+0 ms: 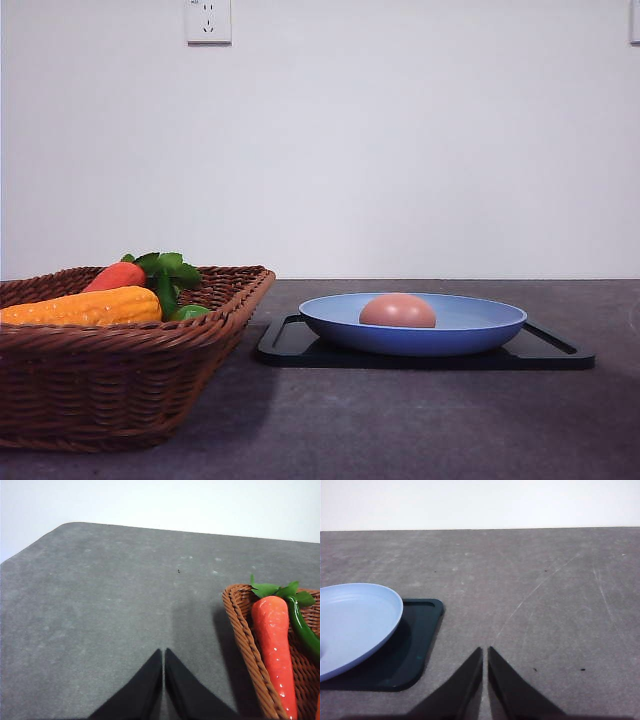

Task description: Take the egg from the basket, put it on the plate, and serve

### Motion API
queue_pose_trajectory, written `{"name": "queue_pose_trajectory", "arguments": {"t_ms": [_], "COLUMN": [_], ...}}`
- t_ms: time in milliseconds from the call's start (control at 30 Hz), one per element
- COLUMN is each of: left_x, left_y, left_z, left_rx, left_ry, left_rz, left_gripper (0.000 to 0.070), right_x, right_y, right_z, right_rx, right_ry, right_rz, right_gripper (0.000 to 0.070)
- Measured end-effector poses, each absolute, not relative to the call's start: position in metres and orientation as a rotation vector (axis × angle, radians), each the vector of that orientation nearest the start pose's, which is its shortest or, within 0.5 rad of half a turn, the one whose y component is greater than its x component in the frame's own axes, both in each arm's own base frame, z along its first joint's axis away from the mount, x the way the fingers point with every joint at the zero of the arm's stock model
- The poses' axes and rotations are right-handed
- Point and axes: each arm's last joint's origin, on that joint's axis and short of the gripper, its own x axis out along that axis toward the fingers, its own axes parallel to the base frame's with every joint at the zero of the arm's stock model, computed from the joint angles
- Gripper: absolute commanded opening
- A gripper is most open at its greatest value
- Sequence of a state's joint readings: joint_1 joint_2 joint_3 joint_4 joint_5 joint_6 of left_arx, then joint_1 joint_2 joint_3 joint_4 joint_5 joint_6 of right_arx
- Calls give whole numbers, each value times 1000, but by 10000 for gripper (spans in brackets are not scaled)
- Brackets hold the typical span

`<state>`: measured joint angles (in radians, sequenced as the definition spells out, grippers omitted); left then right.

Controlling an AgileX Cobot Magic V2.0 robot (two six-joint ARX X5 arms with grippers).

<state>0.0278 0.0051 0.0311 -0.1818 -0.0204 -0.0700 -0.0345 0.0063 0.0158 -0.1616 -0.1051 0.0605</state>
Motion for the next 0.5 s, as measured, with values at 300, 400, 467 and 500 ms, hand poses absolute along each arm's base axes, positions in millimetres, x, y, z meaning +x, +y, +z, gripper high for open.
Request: {"name": "queue_pose_trajectory", "arguments": {"t_ms": [300,400,467,500], "left_x": [95,95,95,95], "left_y": [3,3,3,3], "left_z": [156,156,156,156], "left_rx": [-70,-70,-70,-70], "left_ry": [154,154,154,154], "left_rz": [54,53,53,53], "left_gripper": [0,0,0,0], "right_x": [96,96,96,96], "right_y": [0,0,0,0], "right_z": [153,153,153,153], "right_rx": [71,71,71,71], "right_ry": [154,154,154,154], "right_rz": [66,66,66,66], "right_gripper": [0,0,0,0]}}
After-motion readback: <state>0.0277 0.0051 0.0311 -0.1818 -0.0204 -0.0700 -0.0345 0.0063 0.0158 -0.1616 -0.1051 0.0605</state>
